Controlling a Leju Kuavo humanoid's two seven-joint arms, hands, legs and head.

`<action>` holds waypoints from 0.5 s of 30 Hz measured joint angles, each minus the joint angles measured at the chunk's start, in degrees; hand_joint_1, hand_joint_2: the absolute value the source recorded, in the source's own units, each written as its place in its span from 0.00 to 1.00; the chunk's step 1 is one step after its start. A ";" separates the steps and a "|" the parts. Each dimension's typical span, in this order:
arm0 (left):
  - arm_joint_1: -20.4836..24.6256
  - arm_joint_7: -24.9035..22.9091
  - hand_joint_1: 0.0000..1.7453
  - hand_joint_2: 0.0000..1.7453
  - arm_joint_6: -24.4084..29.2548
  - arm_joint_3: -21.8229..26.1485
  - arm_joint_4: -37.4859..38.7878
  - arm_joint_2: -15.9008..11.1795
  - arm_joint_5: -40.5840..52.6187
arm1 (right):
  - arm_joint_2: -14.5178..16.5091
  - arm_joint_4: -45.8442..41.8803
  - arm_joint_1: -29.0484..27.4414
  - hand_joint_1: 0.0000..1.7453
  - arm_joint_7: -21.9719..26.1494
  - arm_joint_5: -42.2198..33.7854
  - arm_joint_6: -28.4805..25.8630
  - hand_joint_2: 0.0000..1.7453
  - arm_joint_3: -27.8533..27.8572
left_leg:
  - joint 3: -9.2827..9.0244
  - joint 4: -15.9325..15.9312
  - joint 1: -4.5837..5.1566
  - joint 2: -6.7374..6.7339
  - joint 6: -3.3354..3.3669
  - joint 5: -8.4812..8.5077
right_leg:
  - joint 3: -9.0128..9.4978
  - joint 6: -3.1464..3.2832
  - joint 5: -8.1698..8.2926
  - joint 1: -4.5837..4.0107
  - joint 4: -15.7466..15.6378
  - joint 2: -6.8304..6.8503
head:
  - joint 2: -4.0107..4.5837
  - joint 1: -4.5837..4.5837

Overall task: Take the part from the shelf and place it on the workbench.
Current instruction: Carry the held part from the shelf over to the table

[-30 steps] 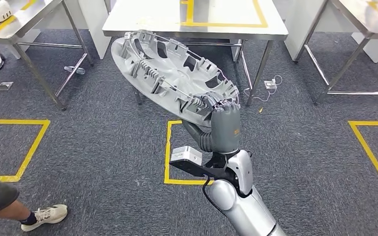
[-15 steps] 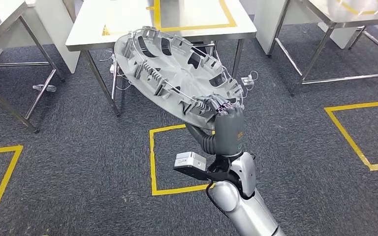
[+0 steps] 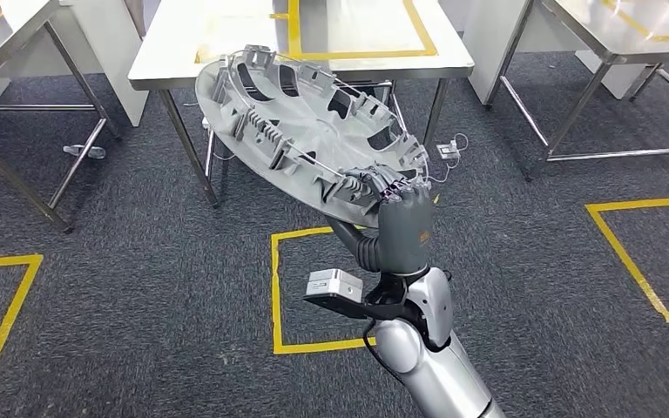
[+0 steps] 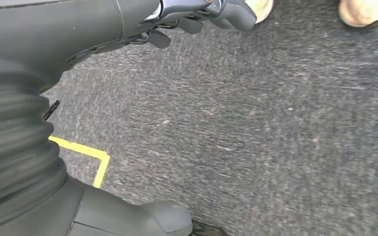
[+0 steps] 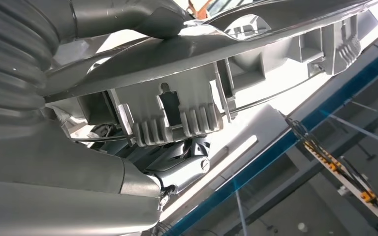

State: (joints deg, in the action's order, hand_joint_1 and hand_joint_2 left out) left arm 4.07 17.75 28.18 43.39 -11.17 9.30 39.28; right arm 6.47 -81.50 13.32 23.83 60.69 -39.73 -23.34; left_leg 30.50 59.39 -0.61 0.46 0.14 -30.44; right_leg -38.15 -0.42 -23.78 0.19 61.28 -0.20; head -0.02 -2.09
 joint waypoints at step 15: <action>-0.21 -0.78 0.00 1.00 -0.40 -0.03 0.08 0.00 0.52 | 0.14 0.50 0.38 1.00 -0.48 0.04 -0.01 1.00 -0.14 | 7.15 2.95 0.02 -0.20 -1.74 6.04 | 8.43 1.65 -6.34 0.03 -2.77 -0.35 | 0.00 0.92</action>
State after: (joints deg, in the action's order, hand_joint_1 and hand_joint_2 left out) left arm 3.86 16.98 27.78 43.36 -11.09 9.30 39.80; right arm 6.61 -81.00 13.70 23.35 60.73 -39.74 -23.48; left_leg 37.65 62.34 -0.59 0.26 -1.61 -24.40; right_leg -29.72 1.23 -30.12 0.23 58.51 -0.54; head -0.02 -1.17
